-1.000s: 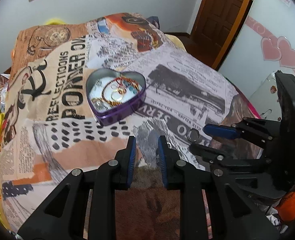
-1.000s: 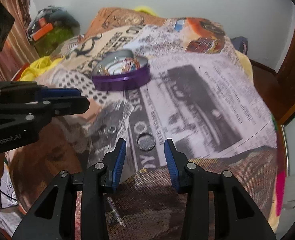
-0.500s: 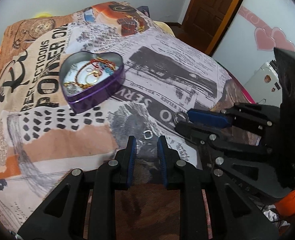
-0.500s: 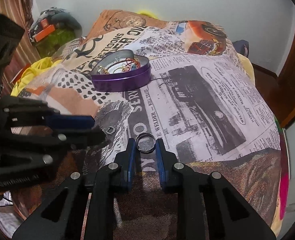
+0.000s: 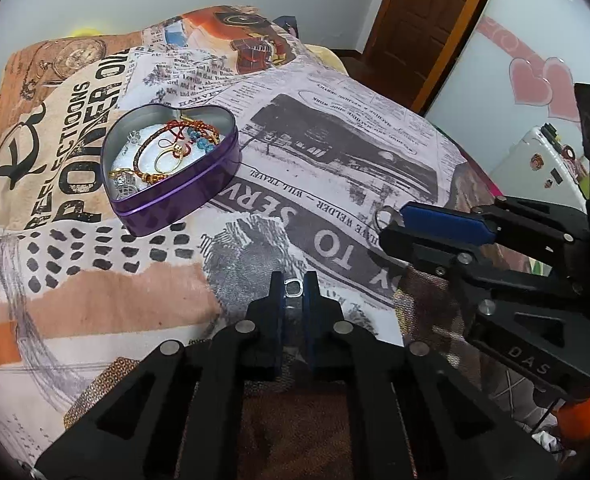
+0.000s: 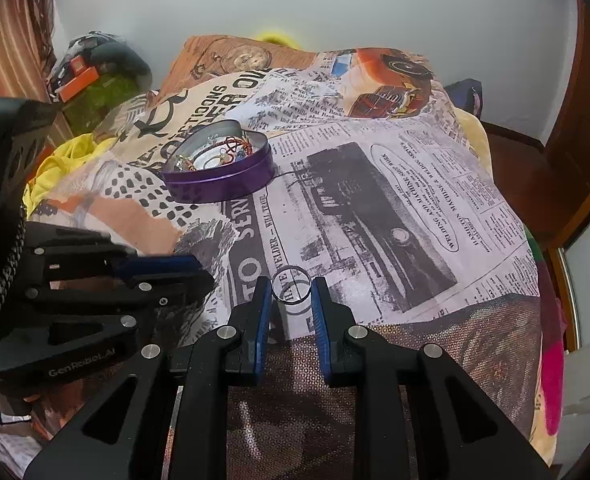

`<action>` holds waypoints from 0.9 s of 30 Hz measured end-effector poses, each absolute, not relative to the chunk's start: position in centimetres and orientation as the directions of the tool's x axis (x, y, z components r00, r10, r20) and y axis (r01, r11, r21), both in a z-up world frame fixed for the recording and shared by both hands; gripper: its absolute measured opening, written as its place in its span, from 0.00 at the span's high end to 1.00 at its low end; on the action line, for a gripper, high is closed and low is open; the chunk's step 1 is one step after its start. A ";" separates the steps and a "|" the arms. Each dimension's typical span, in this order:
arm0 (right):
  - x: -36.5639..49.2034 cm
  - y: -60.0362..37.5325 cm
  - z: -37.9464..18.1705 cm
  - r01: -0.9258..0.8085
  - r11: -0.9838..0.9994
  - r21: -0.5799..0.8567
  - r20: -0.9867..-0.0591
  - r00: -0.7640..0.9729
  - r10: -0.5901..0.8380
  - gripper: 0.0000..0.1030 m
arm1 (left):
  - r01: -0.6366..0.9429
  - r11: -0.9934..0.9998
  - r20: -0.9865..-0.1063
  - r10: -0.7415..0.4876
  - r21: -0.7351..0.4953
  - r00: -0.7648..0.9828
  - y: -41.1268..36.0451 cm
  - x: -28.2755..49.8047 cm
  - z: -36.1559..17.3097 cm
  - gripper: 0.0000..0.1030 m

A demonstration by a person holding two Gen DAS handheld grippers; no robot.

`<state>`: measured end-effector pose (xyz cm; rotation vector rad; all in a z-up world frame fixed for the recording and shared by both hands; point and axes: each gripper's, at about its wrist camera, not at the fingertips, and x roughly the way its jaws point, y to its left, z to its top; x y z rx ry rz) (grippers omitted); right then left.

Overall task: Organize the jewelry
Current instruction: 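Grasp the dark silver ring with the right gripper while the left grasps a small silver ring, then lower both silver rings into the heart tin and open both grippers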

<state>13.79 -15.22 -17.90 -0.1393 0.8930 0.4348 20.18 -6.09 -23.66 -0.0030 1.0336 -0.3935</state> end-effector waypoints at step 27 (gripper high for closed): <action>14.5 -13.1 -14.3 -0.462 0.885 0.054 -0.713 0.603 0.358 0.82 | 0.203 0.961 -0.717 -0.275 -0.187 0.640 0.2 20.1 -16.5 0.93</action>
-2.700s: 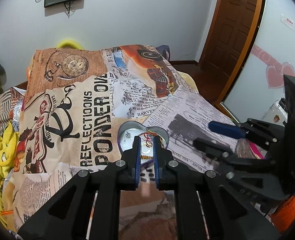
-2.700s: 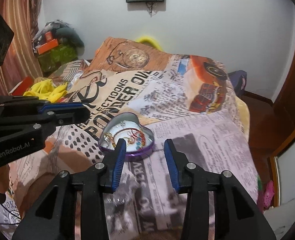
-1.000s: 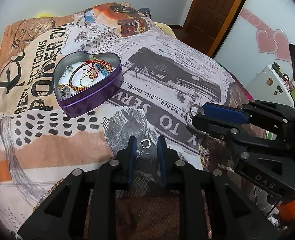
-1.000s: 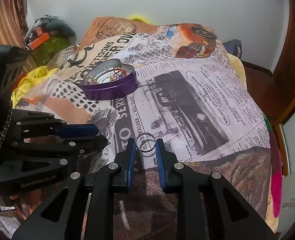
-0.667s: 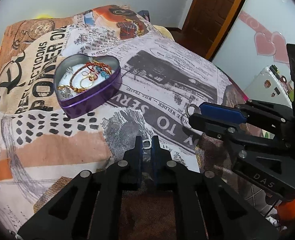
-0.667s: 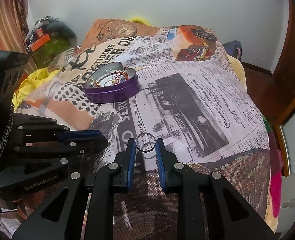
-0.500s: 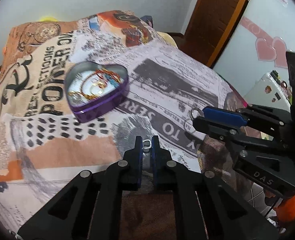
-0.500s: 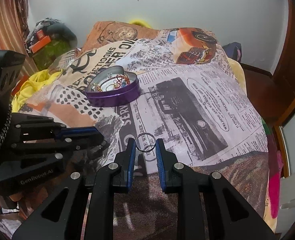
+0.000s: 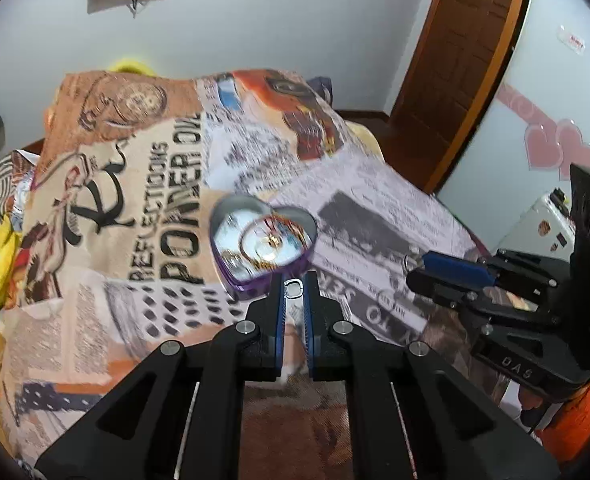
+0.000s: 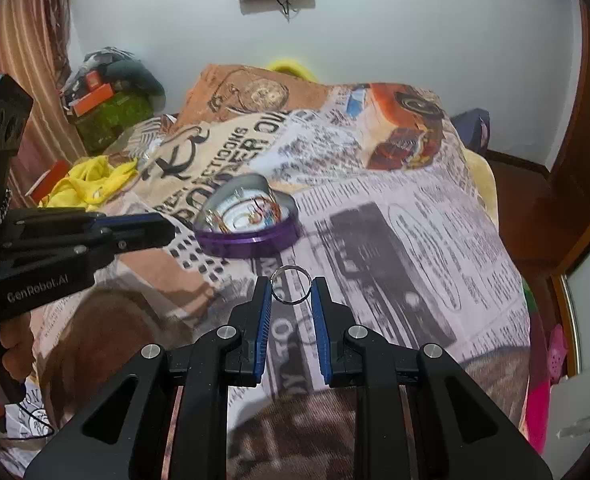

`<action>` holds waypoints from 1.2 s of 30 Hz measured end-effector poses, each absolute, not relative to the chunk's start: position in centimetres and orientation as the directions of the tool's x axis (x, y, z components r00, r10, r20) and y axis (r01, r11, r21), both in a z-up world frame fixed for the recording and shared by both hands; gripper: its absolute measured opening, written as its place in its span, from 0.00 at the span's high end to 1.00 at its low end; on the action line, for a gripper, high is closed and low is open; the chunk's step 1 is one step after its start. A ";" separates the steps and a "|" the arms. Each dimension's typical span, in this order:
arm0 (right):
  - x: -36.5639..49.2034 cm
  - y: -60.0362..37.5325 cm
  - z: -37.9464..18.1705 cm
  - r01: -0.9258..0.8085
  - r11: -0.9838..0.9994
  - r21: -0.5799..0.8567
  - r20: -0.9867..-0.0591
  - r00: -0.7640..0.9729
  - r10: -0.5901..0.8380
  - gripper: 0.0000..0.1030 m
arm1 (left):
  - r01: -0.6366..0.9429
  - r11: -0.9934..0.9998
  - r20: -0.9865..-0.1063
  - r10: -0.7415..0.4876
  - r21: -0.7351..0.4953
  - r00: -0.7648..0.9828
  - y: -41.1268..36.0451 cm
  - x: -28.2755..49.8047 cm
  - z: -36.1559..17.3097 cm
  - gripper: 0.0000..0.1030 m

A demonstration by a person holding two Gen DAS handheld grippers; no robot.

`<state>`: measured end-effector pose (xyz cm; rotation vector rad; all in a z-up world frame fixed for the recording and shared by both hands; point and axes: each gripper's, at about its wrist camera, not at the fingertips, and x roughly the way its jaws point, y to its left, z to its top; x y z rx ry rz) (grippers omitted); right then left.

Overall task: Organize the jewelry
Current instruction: 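Lower both silver rings into the heart tin and open both grippers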

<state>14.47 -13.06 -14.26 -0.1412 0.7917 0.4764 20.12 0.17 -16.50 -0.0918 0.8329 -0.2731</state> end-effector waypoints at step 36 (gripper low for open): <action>20.9 -7.6 -15.1 -0.532 0.843 0.074 -0.715 0.561 0.417 0.82 | 0.160 0.970 -0.713 -0.241 -0.180 0.658 3.1 27.1 -17.4 0.93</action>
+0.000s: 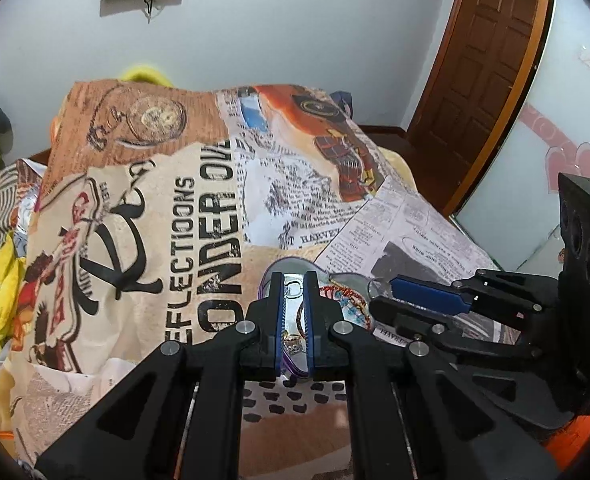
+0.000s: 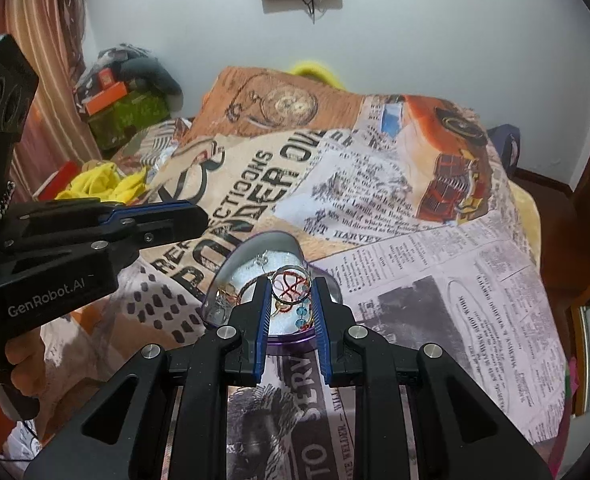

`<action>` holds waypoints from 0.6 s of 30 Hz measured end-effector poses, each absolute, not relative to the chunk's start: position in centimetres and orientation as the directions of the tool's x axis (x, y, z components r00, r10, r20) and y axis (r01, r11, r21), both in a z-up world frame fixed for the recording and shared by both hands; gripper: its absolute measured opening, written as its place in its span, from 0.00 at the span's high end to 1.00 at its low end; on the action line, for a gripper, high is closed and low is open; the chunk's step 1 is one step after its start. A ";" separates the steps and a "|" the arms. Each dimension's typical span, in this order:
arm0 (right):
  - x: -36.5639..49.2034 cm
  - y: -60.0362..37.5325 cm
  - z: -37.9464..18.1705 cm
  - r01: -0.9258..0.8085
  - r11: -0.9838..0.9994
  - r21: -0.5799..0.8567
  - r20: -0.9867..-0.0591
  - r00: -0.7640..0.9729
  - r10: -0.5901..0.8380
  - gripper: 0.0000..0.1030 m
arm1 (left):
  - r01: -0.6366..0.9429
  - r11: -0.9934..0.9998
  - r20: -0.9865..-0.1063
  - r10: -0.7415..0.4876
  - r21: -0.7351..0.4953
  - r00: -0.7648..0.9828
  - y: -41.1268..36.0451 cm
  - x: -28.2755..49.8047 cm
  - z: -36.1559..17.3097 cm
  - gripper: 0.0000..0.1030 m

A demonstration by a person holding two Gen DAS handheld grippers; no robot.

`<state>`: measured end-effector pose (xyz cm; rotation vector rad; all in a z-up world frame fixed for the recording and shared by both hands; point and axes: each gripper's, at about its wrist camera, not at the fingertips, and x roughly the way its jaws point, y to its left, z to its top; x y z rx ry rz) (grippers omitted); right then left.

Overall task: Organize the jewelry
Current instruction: 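Lower both silver rings into the heart tin and open both grippers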

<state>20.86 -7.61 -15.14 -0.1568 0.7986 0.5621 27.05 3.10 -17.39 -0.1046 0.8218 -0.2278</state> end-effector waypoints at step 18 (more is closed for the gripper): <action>22.0 -6.5 -17.5 -0.529 0.845 0.074 -0.770 0.508 0.386 0.82 | 0.183 0.963 -0.767 -0.266 -0.195 0.583 2.3 28.5 -20.0 0.93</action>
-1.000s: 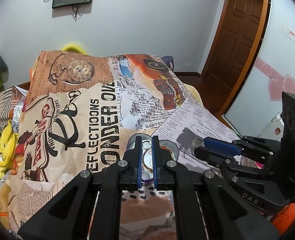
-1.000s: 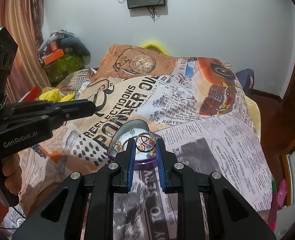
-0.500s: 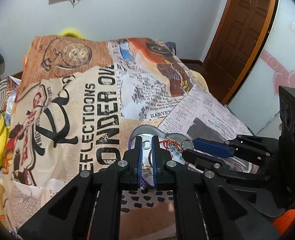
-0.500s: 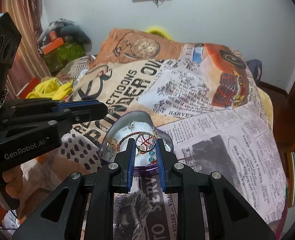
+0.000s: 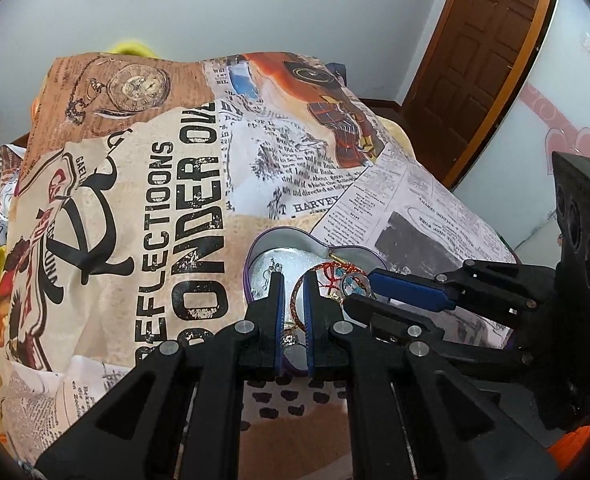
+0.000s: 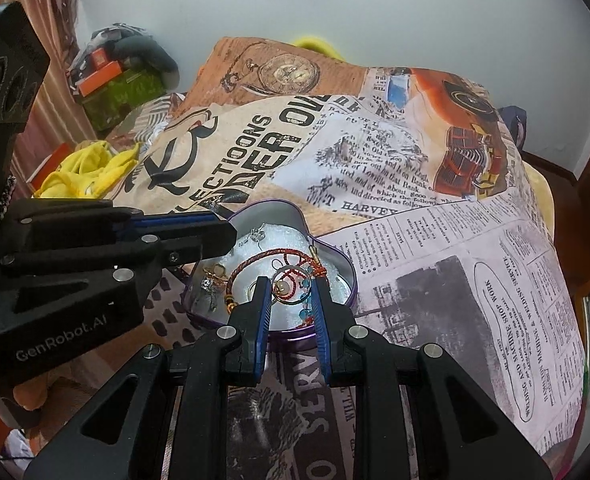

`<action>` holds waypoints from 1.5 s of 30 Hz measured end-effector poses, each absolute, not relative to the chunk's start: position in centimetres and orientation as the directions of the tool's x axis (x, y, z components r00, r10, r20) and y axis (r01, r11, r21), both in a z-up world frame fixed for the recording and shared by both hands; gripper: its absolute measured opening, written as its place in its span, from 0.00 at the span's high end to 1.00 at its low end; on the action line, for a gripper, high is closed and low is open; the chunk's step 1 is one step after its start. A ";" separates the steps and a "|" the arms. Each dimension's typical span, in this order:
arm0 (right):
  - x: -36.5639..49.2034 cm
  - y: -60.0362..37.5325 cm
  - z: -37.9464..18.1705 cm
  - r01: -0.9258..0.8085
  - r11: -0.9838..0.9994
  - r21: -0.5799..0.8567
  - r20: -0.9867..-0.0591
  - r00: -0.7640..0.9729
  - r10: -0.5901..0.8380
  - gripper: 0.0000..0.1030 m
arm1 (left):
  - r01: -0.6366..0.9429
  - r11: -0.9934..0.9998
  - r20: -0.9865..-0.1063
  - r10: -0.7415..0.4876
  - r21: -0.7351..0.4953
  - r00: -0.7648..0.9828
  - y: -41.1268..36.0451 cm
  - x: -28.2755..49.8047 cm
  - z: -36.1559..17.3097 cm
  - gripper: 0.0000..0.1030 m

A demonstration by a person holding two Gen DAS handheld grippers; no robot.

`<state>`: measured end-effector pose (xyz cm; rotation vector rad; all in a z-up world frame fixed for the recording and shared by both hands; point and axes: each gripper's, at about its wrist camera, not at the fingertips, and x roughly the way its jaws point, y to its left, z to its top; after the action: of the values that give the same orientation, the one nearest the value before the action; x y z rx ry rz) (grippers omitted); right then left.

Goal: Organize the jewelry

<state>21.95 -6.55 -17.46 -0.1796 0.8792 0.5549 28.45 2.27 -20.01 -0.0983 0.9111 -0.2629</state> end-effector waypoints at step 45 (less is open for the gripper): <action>-1.1 -12.0 3.8 -0.331 0.944 -0.010 -0.077 0.941 0.329 0.14 | -0.011 0.999 -0.108 0.005 -0.050 0.994 1.7 1.3 2.3 0.13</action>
<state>-1.12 -12.00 3.80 -0.0225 0.0743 0.3363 1.28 1.68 2.31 -0.0503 0.1085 0.0082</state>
